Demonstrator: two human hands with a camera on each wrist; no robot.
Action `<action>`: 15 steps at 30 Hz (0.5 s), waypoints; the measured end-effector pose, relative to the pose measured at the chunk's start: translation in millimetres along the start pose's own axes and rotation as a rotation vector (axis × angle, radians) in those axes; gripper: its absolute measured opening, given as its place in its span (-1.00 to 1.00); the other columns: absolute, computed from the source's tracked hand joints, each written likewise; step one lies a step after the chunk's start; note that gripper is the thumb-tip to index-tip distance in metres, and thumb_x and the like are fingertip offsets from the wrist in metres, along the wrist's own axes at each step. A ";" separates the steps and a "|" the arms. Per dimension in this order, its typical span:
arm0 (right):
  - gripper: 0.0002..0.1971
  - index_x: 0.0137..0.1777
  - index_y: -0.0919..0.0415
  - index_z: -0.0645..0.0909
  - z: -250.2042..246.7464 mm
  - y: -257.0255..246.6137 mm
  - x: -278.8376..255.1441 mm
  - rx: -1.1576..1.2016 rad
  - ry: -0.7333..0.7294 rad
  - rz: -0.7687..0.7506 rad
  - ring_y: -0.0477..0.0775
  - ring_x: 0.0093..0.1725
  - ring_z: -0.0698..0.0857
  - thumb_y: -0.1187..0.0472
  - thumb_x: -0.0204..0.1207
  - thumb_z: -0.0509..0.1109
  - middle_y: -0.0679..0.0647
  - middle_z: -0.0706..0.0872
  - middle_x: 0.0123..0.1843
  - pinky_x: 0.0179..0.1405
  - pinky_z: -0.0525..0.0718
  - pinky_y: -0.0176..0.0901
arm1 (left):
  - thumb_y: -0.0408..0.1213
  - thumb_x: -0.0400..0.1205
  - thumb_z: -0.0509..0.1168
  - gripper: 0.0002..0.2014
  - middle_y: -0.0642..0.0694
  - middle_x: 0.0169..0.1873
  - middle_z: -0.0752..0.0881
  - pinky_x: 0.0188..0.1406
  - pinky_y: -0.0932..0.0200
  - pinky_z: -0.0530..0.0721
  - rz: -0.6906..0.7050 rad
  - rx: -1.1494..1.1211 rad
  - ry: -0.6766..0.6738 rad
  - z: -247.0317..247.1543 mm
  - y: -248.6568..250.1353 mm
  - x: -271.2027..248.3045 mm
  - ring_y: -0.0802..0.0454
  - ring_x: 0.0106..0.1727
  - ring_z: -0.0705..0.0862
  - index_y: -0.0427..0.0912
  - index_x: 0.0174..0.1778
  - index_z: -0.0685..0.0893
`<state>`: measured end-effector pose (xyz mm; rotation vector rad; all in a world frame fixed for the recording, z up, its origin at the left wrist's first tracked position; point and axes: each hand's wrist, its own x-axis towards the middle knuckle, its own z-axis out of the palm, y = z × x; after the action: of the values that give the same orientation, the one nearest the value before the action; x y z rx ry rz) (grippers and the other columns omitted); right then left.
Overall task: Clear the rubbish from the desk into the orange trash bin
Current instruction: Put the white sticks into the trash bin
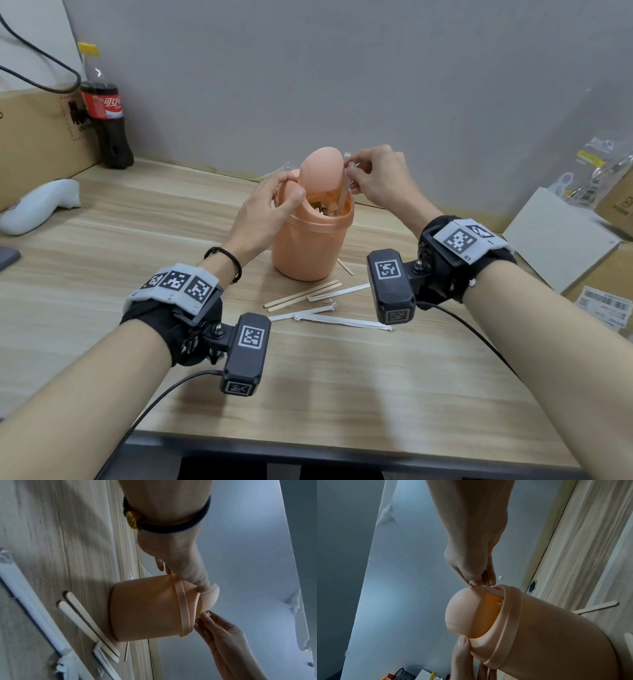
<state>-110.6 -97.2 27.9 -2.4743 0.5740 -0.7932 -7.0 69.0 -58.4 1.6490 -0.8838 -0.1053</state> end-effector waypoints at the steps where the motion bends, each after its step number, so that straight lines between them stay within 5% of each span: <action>1: -0.80 0.08 0.17 0.78 3.3 2.1 -0.3 -0.010 0.001 -0.003 0.12 -0.16 0.81 0.27 0.64 0.31 0.13 0.81 -0.19 -0.09 0.81 -0.11 | 0.25 0.57 0.23 -0.79 0.18 0.35 0.64 0.41 0.07 0.51 -0.001 -0.001 0.004 -0.2 0.4 0.1 0.18 0.42 0.54 0.53 0.12 0.50; 6: -0.86 -0.07 0.05 0.72 15.2 8.9 -5.3 0.011 0.077 -0.001 0.24 -0.05 0.74 0.22 0.58 0.32 -0.04 0.76 -0.33 0.04 0.74 0.15 | 0.18 0.64 0.25 -0.78 0.15 0.36 0.64 0.40 0.06 0.52 0.005 0.022 0.014 -0.9 -0.1 0.2 0.17 0.41 0.54 0.46 0.20 0.49; 9: -0.92 -0.15 0.05 0.61 14.7 9.9 -7.5 0.039 0.114 -0.014 0.16 -0.14 0.75 0.22 0.57 0.38 -0.06 0.73 -0.38 -0.05 0.75 0.14 | 0.22 0.61 0.23 -0.77 0.17 0.36 0.63 0.40 0.08 0.52 0.010 0.023 0.020 0.2 0.0 0.1 0.19 0.41 0.55 0.50 0.18 0.49; 15: -0.90 -0.10 0.19 0.78 13.2 14.8 -13.0 -0.012 0.106 -0.048 0.03 -0.16 0.74 0.25 0.54 0.43 0.05 0.80 -0.21 -0.04 0.74 0.03 | 0.30 0.54 0.22 -0.78 0.17 0.35 0.65 0.41 0.07 0.52 0.008 0.003 0.011 0.0 0.9 -0.4 0.19 0.42 0.56 0.61 0.10 0.47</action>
<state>-115.7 -98.2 4.7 -2.4772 0.5597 -0.9468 -7.7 69.2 -57.7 1.6475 -0.8827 -0.0895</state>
